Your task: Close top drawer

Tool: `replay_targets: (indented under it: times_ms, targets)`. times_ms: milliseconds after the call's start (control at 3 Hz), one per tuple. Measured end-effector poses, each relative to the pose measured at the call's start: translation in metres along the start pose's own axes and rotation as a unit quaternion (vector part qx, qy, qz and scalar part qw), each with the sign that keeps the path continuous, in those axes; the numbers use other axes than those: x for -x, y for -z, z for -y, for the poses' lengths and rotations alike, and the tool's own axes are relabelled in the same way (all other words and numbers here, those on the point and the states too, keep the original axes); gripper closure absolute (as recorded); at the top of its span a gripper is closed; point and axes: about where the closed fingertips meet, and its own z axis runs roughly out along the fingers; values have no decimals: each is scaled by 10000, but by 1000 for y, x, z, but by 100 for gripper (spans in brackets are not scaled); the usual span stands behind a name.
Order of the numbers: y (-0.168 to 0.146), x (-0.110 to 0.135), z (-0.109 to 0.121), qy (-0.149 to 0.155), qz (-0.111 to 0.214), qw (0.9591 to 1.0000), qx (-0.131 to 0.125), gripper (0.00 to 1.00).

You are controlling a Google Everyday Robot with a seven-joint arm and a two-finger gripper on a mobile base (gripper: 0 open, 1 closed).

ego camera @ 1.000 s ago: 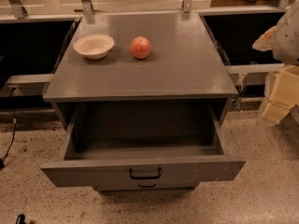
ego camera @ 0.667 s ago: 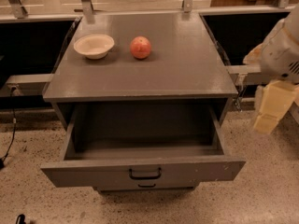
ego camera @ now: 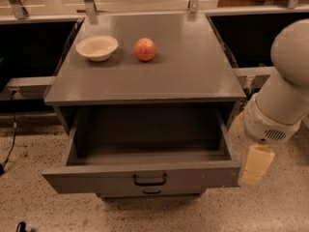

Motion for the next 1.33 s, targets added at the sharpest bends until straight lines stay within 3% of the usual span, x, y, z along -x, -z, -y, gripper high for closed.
replay_targets:
  times_ms: [667, 1000, 1333]
  targets:
    - [-58, -1, -33, 158, 71, 9993, 343, 65]
    - [-94, 7, -50, 472, 326, 9977, 362, 88]
    - [-134, 24, -52, 748, 535, 9957, 128, 100]
